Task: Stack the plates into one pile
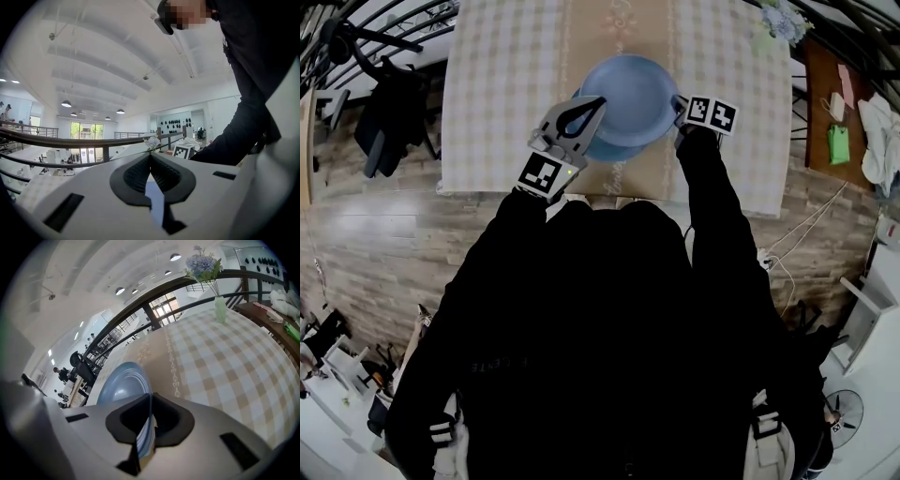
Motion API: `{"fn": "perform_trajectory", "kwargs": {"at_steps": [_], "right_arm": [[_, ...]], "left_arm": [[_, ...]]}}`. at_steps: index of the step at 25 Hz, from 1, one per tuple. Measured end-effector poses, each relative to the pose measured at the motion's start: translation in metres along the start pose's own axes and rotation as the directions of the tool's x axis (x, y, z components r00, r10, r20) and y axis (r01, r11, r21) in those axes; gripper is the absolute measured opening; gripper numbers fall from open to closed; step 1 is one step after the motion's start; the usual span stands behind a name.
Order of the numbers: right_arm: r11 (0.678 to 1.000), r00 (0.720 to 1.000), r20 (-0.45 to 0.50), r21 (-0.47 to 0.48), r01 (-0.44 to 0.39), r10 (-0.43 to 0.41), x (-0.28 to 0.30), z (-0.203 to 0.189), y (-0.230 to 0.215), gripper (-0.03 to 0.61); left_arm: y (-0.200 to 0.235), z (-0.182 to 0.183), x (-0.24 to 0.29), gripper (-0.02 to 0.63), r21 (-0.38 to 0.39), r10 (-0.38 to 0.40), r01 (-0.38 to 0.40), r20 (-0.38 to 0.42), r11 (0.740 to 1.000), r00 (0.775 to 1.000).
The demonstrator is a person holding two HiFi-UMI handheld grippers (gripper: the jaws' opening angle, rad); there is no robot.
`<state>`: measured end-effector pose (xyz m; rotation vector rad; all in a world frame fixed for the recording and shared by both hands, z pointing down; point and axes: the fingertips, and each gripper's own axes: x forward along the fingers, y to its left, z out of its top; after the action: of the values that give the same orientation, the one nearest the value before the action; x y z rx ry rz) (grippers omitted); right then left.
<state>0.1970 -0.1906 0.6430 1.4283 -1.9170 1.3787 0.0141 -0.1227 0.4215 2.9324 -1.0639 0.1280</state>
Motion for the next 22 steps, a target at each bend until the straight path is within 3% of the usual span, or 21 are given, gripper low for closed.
{"fn": "perform_trajectory", "kwargs": {"at_steps": [13, 22], "right_arm": [[0.999, 0.994, -0.112, -0.049, -0.013, 0.008, 0.034, -0.047, 0.028, 0.031], [1.000, 0.988, -0.154, -0.023, -0.015, 0.012, 0.044, -0.068, 0.023, 0.026]], "left_arm": [[0.019, -0.008, -0.024, 0.018, -0.009, 0.044, -0.044, -0.005, 0.999, 0.999], [0.021, -0.011, -0.034, 0.020, -0.013, 0.056, -0.056, -0.009, 0.998, 0.998]]}}
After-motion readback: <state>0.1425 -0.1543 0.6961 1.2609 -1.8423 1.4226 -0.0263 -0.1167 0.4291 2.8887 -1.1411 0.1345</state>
